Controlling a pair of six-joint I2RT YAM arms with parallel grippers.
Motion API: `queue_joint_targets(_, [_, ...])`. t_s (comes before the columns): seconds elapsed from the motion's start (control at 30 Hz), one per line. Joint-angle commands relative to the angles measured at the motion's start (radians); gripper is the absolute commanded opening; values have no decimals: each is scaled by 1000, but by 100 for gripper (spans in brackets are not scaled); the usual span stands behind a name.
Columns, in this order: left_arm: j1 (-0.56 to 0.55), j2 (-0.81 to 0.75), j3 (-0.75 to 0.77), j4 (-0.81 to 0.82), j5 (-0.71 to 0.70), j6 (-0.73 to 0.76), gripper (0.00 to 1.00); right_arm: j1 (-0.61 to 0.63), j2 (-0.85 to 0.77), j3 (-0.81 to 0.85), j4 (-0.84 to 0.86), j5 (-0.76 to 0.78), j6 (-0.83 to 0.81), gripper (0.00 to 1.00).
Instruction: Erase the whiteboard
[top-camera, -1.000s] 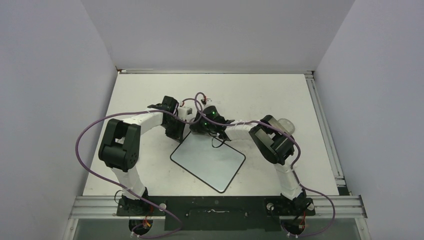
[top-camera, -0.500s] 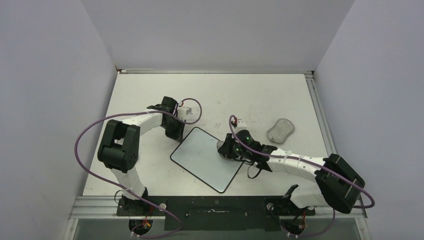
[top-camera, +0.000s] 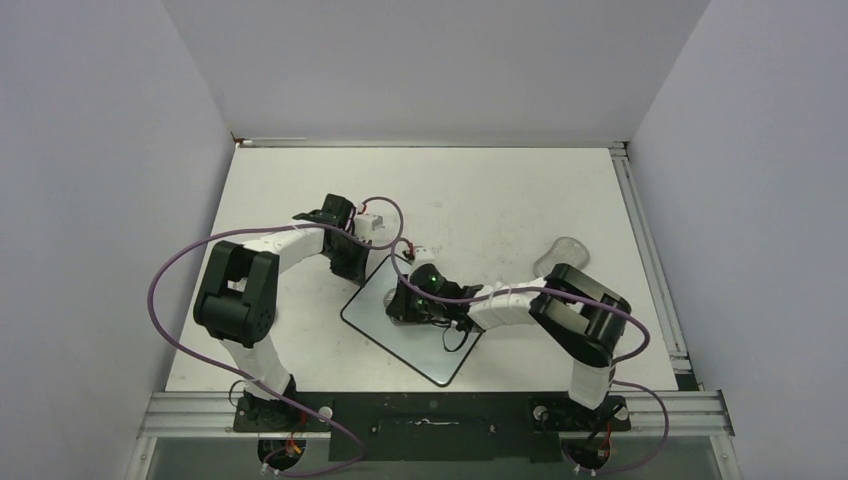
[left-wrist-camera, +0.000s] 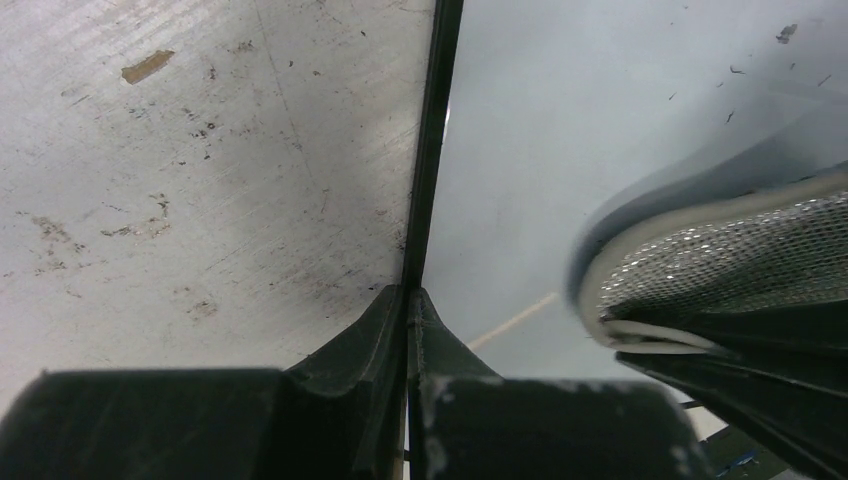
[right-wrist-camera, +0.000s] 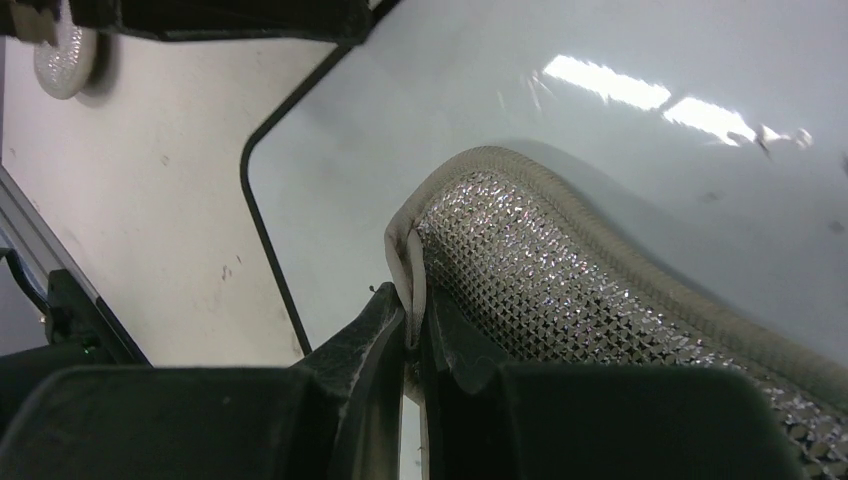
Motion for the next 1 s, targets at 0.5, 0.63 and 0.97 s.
queue_joint_targets(0.5, [-3, 5, -19, -14, -72, -1, 0, 22, -714, -629, -49, -94, 180, 5])
queue_joint_targets(0.63, [-9, 3, -33, -11, -57, -7, 0, -24, -566, -588, 78, -149, 148, 5])
queue_joint_targets(0.97, [-12, 14, -30, -25, -46, -7, 0, 8, 125, -28, 226, -266, 40, 5])
